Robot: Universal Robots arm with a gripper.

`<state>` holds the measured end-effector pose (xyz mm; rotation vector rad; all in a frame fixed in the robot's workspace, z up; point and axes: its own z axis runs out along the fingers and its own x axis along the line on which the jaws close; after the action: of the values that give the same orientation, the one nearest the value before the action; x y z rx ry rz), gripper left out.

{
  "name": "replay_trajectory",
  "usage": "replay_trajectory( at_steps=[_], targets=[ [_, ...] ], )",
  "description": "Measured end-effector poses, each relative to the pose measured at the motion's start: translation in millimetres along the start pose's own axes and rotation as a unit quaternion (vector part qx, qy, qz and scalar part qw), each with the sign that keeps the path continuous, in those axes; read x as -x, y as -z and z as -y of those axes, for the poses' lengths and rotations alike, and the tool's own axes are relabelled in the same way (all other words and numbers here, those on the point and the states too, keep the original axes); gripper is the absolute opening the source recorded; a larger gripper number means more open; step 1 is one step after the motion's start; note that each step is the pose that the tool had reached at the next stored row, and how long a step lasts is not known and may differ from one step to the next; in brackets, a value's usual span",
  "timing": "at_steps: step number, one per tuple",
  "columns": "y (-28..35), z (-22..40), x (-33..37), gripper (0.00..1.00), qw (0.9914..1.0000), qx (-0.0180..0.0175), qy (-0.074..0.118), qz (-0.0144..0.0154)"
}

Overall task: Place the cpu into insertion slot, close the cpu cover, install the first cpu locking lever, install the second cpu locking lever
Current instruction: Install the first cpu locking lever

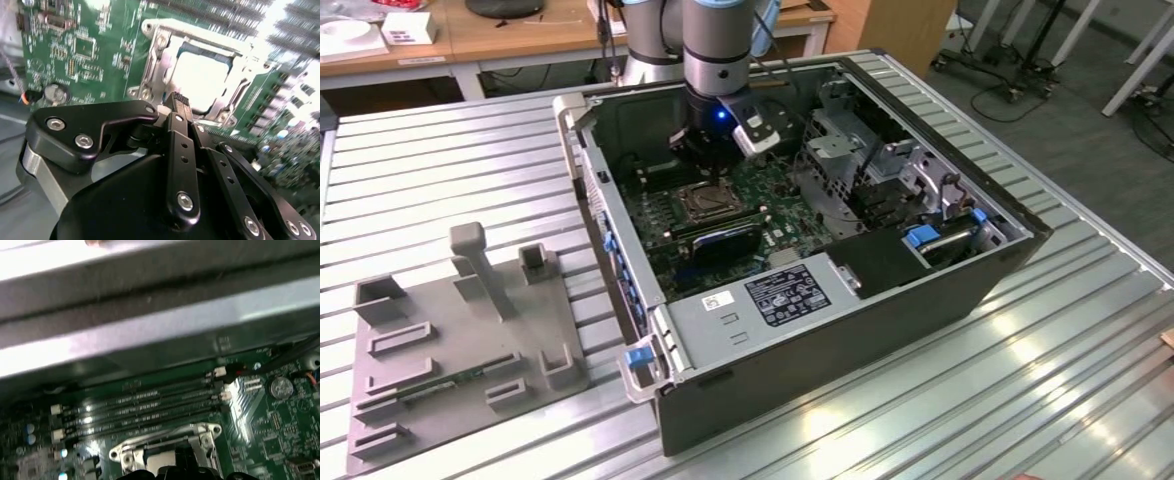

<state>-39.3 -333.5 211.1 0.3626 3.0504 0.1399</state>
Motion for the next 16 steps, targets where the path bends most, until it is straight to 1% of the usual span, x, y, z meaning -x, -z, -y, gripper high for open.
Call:
replay_trajectory(
  at_steps=[1,2,6,8,13,16],
  targets=[
    [0.0,0.0,0.0,0.1,0.99998,-0.0048,0.004,-0.0001],
    [-0.1,0.0,0.0,0.1,0.99994,-0.0062,0.009,-0.0005],
    [-0.1,0.0,0.0,0.1,0.99981,-0.0059,0.018,-0.0017],
    [-0.7,0.1,-0.2,0.1,0.99961,-0.0053,0.027,-0.0026],
    [-1.0,0.6,-0.9,0.1,0.99868,-0.0047,0.051,-0.0046],
    [-0.9,1.8,-2.0,0.1,0.99816,-0.0045,0.06,-0.0054]
  ],
)
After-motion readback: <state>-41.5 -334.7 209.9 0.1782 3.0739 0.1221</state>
